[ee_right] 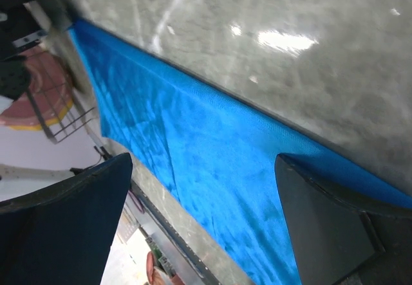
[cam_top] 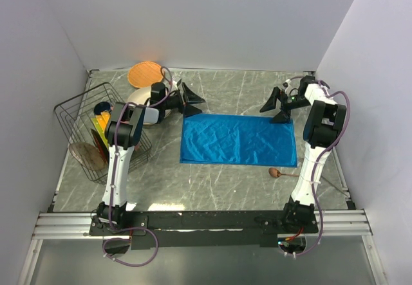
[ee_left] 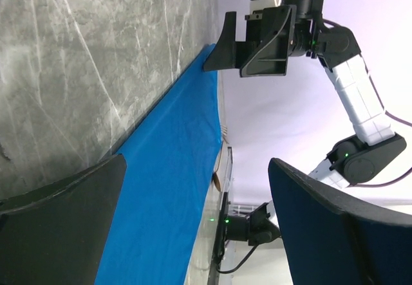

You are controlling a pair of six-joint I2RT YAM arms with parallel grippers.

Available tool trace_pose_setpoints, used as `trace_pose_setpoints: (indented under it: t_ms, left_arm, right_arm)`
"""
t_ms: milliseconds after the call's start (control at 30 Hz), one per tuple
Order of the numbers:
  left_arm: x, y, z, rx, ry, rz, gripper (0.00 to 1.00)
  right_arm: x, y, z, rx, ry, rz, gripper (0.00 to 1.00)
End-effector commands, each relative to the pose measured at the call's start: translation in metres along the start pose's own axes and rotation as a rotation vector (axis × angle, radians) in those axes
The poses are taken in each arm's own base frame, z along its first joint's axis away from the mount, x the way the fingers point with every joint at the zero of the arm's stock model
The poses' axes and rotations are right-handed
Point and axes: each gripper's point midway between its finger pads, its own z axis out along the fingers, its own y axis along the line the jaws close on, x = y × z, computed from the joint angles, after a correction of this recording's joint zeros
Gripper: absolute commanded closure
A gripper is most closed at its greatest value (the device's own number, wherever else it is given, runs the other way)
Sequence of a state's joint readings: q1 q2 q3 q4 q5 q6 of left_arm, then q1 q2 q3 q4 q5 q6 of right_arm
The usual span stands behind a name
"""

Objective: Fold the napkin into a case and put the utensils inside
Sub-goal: Smooth out the top corner of the square-folded napkin at the center of the board.

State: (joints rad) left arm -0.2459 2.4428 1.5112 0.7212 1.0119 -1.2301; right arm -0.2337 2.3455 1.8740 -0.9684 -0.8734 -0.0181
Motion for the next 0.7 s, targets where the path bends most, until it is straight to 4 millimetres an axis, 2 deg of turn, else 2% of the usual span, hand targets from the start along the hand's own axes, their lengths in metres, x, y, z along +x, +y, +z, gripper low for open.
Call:
trace_pose_setpoints:
  t_ms: [0, 67, 133, 200, 233, 267, 300, 333, 367, 400, 433, 467, 500, 533, 567, 633, 667]
  left_arm:
    - [0.001, -0.049, 0.005, 0.07, 0.013, 0.147, 0.01]
    - [0.007, -0.049, 0.006, 0.072, 0.02, 0.133, 0.01]
    - [0.012, -0.044, 0.009, 0.065, 0.027, 0.122, 0.01]
    - [0.015, -0.043, 0.01, 0.067, 0.028, 0.116, 0.01]
    - [0.015, -0.042, 0.01, 0.059, 0.023, 0.109, 0.01]
    - [0.015, -0.041, 0.01, 0.059, 0.019, 0.112, 0.01]
    - [0.016, -0.042, 0.011, 0.061, 0.018, 0.113, 0.01]
    - [0.016, -0.041, 0.011, 0.057, 0.015, 0.107, 0.01]
    - [0.016, -0.04, 0.011, 0.054, 0.01, 0.104, 0.01]
    - [0.017, -0.039, 0.011, 0.049, 0.009, 0.096, 0.01]
    - [0.018, -0.037, 0.01, 0.042, 0.003, 0.093, 0.01]
    - [0.019, -0.035, 0.01, 0.034, 0.001, 0.087, 0.01]
    - [0.019, -0.033, 0.01, 0.021, -0.001, 0.083, 0.01]
    - [0.02, -0.029, 0.009, 0.006, -0.002, 0.101, 0.01]
    - [0.02, -0.024, 0.008, -0.014, -0.008, 0.089, 0.01]
    - [0.023, -0.019, 0.004, -0.027, -0.019, 0.075, 0.01]
    - [0.024, -0.019, 0.004, -0.028, -0.026, 0.074, 0.01]
  right_arm:
    - [-0.022, 0.074, -0.027, -0.235, -0.107, -0.166, 0.0]
    - [-0.031, 0.1, -0.031, -0.295, -0.134, -0.163, 0.0]
    - [-0.029, 0.128, -0.029, -0.366, -0.117, -0.15, 0.0]
    - [-0.032, 0.143, -0.021, -0.414, -0.115, -0.177, 0.0]
    - [-0.031, 0.151, -0.018, -0.443, -0.092, -0.118, 0.0]
    - [-0.038, 0.158, -0.017, -0.473, -0.119, -0.158, 0.0]
    - [-0.034, 0.158, -0.008, -0.494, -0.104, -0.13, 0.0]
    - [-0.032, 0.169, -0.001, -0.518, -0.073, -0.039, 0.0]
    - [-0.039, 0.181, 0.0, -0.564, -0.117, -0.127, 0.0]
    - [-0.034, 0.179, 0.011, -0.588, -0.103, -0.094, 0.0]
    - [-0.029, 0.194, 0.017, -0.623, -0.05, 0.018, 0.0]
    - [-0.033, 0.203, 0.02, -0.683, -0.085, -0.079, 0.0]
    - [-0.029, 0.207, 0.024, -0.713, -0.072, -0.064, 0.0]
    - [-0.03, 0.214, 0.022, -0.745, -0.034, 0.037, 0.0]
    - [-0.02, 0.223, 0.039, -0.791, -0.019, -0.033, 0.0]
    - [-0.017, 0.236, 0.043, -0.827, 0.009, -0.04, 0.0]
    - [-0.012, 0.238, 0.057, -0.808, 0.038, -0.02, 0.0]
